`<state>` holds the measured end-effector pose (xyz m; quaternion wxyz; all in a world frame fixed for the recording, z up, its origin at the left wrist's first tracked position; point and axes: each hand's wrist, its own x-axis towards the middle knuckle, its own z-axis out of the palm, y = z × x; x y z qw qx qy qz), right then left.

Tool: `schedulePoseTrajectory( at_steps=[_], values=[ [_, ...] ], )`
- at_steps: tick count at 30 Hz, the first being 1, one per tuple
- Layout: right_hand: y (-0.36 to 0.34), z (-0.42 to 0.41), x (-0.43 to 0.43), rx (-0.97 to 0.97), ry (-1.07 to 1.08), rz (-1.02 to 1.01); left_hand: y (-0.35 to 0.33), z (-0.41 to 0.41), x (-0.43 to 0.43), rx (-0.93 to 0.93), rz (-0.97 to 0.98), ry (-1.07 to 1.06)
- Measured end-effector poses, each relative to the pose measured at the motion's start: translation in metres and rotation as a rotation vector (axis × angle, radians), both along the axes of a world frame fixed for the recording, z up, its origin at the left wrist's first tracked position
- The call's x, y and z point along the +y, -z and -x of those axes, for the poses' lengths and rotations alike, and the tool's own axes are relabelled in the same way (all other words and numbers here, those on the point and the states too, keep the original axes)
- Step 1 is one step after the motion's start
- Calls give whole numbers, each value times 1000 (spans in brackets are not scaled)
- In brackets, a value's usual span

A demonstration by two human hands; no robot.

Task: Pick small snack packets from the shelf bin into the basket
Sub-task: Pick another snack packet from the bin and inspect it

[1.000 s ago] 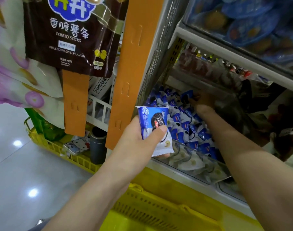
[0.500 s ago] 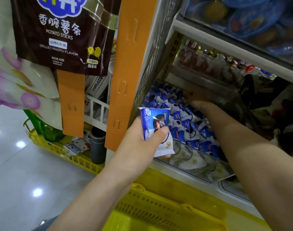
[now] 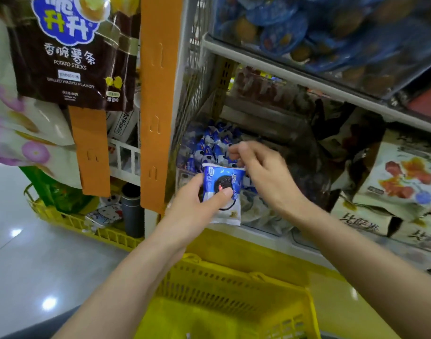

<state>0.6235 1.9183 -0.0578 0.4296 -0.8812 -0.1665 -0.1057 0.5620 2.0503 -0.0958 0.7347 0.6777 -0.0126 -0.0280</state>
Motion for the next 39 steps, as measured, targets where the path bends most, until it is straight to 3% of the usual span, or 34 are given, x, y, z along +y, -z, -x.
schedulePoseTrajectory(
  at_steps=[5, 9, 11, 19, 26, 28, 33, 36, 39],
  values=[
    [9, 44, -19, 176, -51, -27, 5, 7, -8, -52, -40, 26],
    [19, 55, -38, 423, -31, -281, 8, 14, -17, -74, -68, 53],
    [27, 61, -44, 452, -16, -353, 8, 16, -22, -99, -81, 46],
    [50, 76, -46, 298, 15, -351, 14, 21, -32, -112, -107, 6],
    [54, 85, -52, -178, 7, 139, 24, 22, -35, -22, -93, 32],
    [54, 85, -52, -219, 12, 180, 23, 24, -35, 8, -64, 48],
    [48, 82, -51, 86, 166, -299, 21, 26, -33, 116, -78, 111],
    [40, 78, -56, 280, 196, -600, 22, 26, -31, 132, -5, 45],
    [39, 80, -55, 433, 90, -664, 20, 23, -24, 55, 79, -103]
  ],
)
